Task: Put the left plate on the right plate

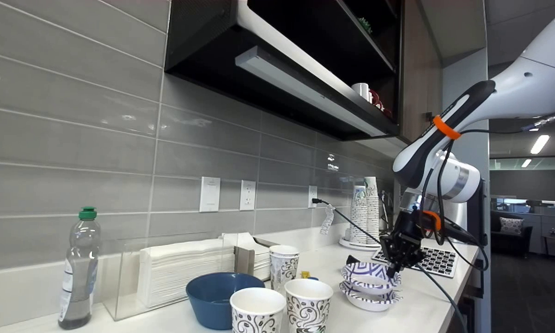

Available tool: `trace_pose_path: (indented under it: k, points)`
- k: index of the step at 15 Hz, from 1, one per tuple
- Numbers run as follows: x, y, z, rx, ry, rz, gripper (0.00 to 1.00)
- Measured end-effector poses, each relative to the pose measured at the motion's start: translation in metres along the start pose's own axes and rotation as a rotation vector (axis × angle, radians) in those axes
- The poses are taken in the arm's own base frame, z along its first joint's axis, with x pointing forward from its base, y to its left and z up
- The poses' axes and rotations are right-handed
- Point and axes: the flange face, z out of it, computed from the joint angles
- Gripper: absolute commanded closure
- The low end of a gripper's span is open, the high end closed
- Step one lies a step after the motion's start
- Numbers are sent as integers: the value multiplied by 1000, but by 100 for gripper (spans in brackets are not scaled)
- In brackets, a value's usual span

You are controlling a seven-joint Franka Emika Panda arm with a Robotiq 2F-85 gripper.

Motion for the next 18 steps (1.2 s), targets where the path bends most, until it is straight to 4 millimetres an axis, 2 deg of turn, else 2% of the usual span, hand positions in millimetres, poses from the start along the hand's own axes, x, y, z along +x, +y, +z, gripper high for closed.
trace_pose_path:
  k: [4, 5, 6, 11, 14, 16, 18]
  points:
    - [5, 3, 8, 10, 4, 34, 99]
    - [7, 4, 9, 10, 4, 36, 69]
    - [8, 4, 10, 9, 4, 37, 68]
    - [10, 2, 10, 9, 9, 35, 35]
    - [14, -3, 3, 12, 33, 36, 13]
    - [15, -7, -6, 17, 49, 46, 1]
    - [16, -12, -19, 17, 72, 53, 0]
